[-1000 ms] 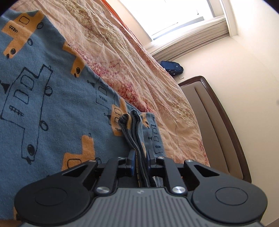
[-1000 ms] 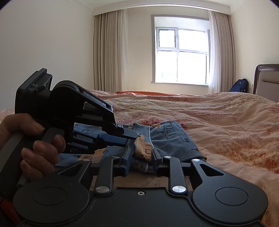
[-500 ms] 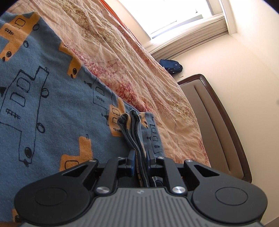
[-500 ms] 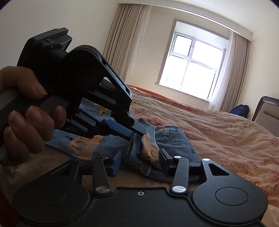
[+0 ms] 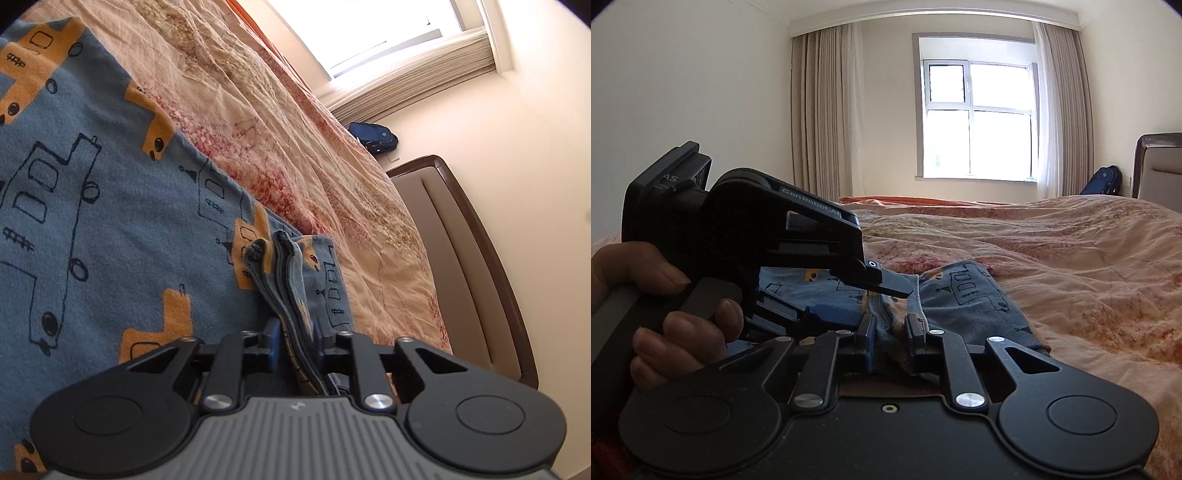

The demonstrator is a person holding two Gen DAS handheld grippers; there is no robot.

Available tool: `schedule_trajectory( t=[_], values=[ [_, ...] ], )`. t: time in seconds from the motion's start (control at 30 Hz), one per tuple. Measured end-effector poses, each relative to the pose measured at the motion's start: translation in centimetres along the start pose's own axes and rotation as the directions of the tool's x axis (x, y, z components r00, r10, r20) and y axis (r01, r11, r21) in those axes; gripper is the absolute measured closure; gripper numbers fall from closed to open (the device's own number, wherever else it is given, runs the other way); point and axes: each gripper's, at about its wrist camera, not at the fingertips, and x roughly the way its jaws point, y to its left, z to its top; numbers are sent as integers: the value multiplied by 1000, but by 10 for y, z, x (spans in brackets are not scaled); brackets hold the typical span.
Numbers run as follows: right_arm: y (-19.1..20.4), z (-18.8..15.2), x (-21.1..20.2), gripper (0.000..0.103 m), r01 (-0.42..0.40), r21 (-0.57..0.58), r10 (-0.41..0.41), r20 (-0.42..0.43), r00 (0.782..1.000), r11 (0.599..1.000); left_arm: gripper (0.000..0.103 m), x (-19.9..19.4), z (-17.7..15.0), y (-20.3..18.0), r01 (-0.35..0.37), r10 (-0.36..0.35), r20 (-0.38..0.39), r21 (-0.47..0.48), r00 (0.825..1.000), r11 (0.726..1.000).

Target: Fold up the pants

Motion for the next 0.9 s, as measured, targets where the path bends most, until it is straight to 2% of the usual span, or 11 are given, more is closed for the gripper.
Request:
schedule_trajectory(
  t=[0.1,0.3,0.47,0.6,0.9],
  values=[
    [3,1,-1,86,-7,-11,7,-6,1000,1000,93,-7,-1,-3,15,-15,25,15,1000,1000],
    [11,11,-3,86,-29,-34,30,7,1000,999,94,-29,2,-19,-10,2,70,111,998,994],
    [23,20,-3,86,-106,11,106,19,994,994,94,-61,10,-20,-42,28,100,140,995,989],
    [42,26,-1,86,-163,3,163,18,987,987,94,-92,14,-14,-72,48,144,162,988,984],
    [101,27,8,86,-302,-46,301,-26,953,952,94,-149,18,25,-122,101,218,87,971,989]
  ],
)
